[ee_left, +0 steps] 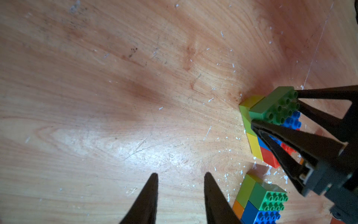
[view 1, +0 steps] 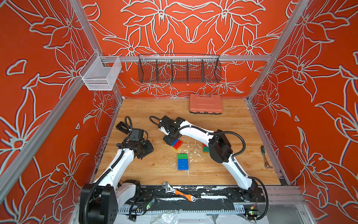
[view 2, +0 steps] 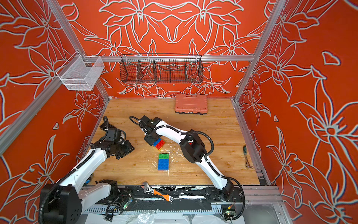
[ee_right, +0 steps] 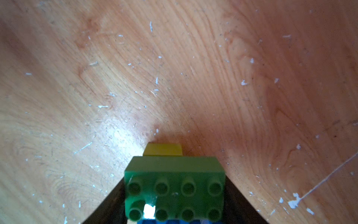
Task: Assemble a rectangle with lego
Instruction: Assemble the lego brick with the lego brick.
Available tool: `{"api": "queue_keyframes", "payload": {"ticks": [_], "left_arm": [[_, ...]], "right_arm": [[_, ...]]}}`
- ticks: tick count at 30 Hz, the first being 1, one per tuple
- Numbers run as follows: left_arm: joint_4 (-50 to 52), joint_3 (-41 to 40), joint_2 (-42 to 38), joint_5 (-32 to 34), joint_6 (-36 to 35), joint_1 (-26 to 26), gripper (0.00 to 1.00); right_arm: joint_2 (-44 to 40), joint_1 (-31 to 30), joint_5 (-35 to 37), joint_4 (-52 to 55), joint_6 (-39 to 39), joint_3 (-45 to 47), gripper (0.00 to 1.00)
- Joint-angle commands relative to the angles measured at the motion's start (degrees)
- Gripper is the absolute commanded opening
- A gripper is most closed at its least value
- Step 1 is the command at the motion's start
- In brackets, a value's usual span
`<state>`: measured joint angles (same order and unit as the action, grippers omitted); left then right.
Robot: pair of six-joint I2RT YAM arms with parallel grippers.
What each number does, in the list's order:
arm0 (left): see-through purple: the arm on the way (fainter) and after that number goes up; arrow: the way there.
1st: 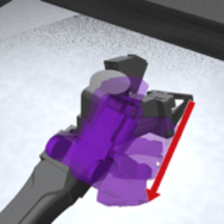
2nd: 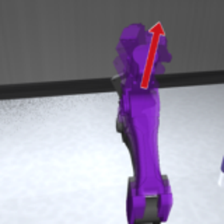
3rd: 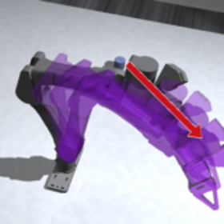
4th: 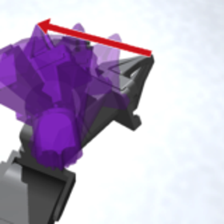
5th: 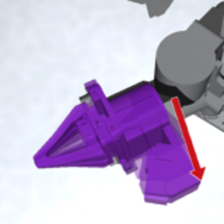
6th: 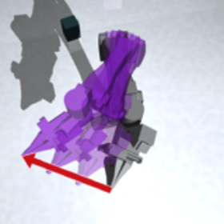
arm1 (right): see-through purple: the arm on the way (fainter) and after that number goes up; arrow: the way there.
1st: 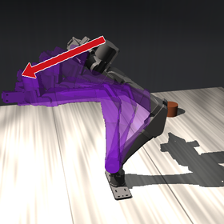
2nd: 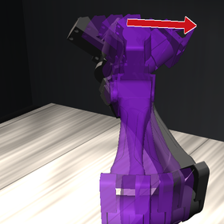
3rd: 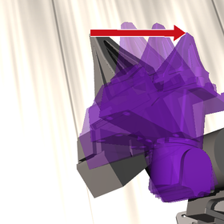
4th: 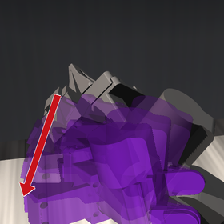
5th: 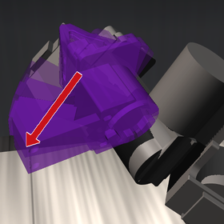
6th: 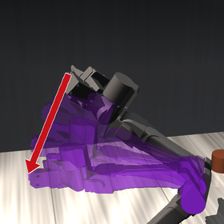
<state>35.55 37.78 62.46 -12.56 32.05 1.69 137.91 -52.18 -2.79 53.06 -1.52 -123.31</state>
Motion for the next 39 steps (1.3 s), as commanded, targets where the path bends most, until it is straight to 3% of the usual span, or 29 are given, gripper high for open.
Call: {"api": "queue_keyframes", "payload": {"ticks": [1,39], "left_arm": [[1.3,0.2,0.0,-0.2,0.4,-0.4,0.38],[0.7,0.8,1.6,-0.9,0.5,-0.4,0.38]], "right_arm": [[-0.7,0.2,0.8,0.9,1.0,1.1,0.36],[-2.2,2.2,2.5,1.0,0.9,4.2,0.33]]}}
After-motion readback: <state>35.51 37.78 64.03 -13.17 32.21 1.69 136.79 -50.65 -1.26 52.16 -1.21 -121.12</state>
